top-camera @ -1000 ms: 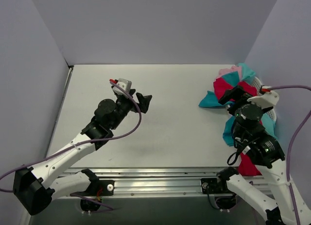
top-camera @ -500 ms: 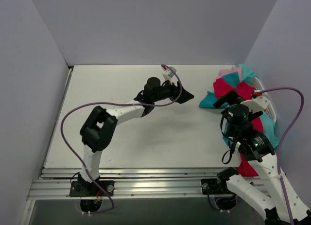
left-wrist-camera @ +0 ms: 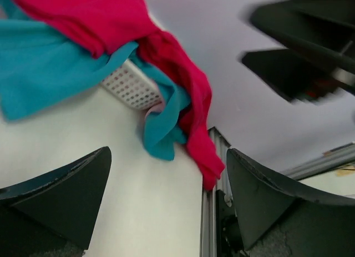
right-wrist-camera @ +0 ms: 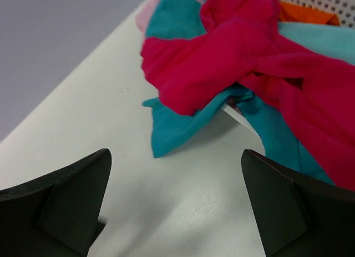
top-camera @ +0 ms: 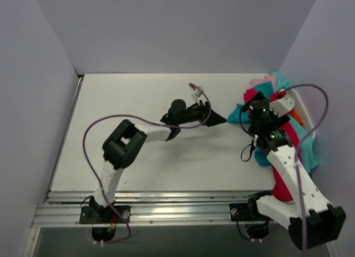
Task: Fold and stack the t-shirts
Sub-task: Grab the tshirt from the pile
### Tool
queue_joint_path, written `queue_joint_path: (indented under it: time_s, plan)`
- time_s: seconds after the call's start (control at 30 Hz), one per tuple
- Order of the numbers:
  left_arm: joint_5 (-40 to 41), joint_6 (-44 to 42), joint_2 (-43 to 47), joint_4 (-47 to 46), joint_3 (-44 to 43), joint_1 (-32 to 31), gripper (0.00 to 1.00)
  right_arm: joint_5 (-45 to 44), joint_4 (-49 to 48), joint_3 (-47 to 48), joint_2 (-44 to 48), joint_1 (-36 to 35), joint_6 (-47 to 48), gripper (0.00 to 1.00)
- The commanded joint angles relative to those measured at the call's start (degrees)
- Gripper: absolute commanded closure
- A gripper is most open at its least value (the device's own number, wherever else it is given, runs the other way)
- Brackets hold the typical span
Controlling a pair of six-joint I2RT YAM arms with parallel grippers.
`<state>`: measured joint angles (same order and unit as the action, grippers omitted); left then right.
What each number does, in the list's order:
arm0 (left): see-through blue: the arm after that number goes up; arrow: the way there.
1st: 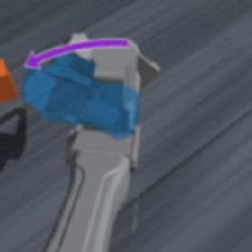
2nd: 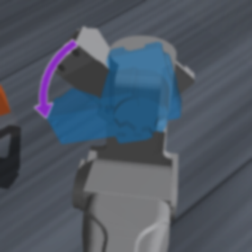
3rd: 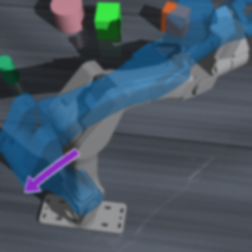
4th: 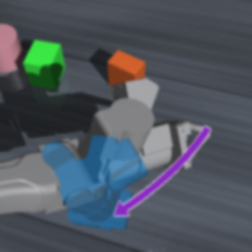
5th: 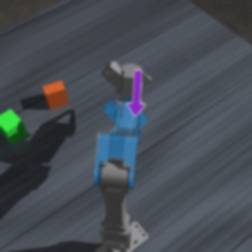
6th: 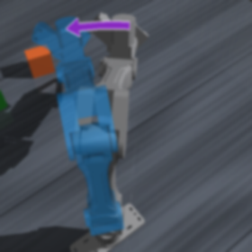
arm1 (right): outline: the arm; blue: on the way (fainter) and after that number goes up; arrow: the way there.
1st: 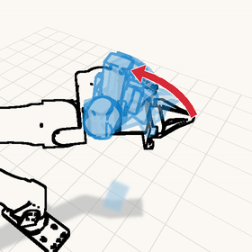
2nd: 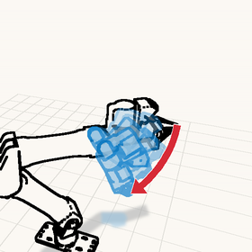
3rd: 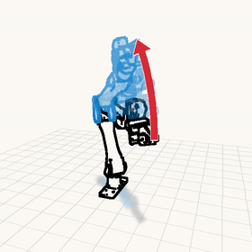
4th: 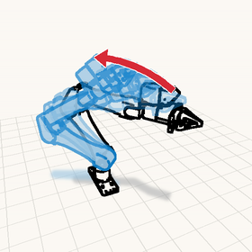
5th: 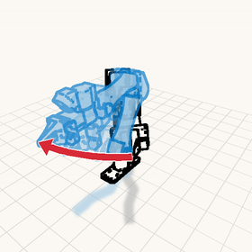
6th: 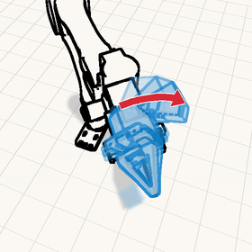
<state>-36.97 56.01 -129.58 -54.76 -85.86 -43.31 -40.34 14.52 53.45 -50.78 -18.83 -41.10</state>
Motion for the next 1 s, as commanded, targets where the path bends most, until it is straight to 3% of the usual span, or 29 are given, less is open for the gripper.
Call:
queue_joint_path:
  time_s: [0.0, 0.03, 0.1, 0.23, 0.47, 0.73, 0.97]
  plan:
    - [8.8, -17.8, 19.9, 9.5, 10.2, -0.5, 0.06, 13.6, -9.3, -2.3, -14.4, 12.0, 0.1, 0.01]
    - [11.8, -20.3, 23.1, 15.8, 12.6, -0.7, 0.06, 16.7, -11.8, -3.3, -15.9, 15.5, 0.1, 0.05]
    - [17.4, -24.6, 31.4, 19.3, 19.4, -0.3, 0.06, 23.9, -16.9, -5.5, -19.3, 25.5, -0.2, 0.09]
    - [22.4, -27.7, 42.4, 22.5, 29.3, 0.4, 0.06, 27.4, -21.2, -6.6, -23.8, 32.3, -0.7, 0.1]
    - [26.7, -30.3, 52.9, 24.3, 37.6, 0.2, 0.06, 27.4, -25.4, -4.9, -30.3, 32.7, -0.6, 0.11]
    - [28.4, -31.0, 52.9, 23.9, 39.3, -0.2, 0.06, 30.6, -26.4, -0.2, -34.5, 31.5, -0.9, 0.14]
    - [29.7, -32.7, 52.3, 24.6, 39.4, -0.2, 0.06, 29.1, -22.6, 3.5, -29.0, 24.5, -1.4, 0.13]
